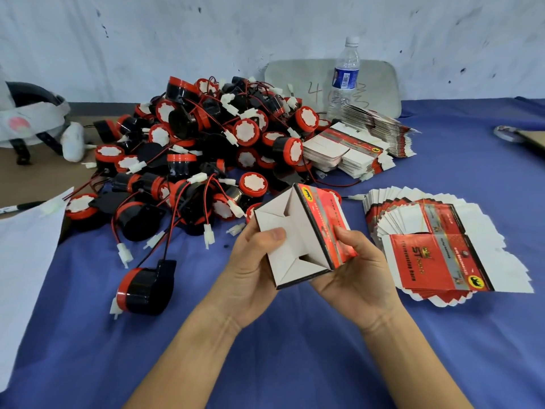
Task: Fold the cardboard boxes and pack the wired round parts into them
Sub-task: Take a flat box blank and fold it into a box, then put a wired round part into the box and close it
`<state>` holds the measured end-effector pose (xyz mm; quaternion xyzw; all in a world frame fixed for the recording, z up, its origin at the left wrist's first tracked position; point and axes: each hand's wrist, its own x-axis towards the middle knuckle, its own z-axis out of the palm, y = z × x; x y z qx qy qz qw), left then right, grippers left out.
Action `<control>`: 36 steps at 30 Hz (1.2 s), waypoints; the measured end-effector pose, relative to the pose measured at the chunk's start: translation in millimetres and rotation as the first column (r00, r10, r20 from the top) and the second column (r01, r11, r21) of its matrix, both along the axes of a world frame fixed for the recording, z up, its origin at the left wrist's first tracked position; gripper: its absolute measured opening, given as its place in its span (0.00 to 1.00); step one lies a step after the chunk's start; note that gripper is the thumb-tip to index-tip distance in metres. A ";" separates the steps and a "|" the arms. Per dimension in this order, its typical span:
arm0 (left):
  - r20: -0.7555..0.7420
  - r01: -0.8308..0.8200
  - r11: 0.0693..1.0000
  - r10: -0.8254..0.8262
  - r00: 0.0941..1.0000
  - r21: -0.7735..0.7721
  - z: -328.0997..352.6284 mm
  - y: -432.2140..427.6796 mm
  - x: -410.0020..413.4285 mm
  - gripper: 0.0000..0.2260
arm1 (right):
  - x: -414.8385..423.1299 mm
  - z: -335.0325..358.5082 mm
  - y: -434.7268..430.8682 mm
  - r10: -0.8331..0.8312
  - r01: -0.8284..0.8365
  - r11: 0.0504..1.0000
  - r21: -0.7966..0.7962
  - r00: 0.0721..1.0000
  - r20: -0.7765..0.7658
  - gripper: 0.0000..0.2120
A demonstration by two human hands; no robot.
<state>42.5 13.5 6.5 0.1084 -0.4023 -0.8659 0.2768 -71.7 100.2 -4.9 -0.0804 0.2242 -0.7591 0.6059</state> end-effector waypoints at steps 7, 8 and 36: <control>0.044 -0.063 0.996 0.066 0.997 -0.056 0.8 0.8 0.4 0.27 | 2.0 0.9 -0.4 0.022 -0.022 1.000 -0.005 1.000 0.004 0.39; 0.023 -0.040 0.999 0.041 0.999 -0.035 0.2 0.5 1.7 0.26 | 2.7 0.8 -0.8 0.026 -0.026 1.000 -0.004 1.000 0.001 0.38; 0.172 -0.158 0.803 0.308 0.936 -0.575 -23.7 -12.8 -0.9 0.21 | 3.0 11.7 8.7 -0.258 0.199 0.921 -0.335 -0.334 -0.907 0.16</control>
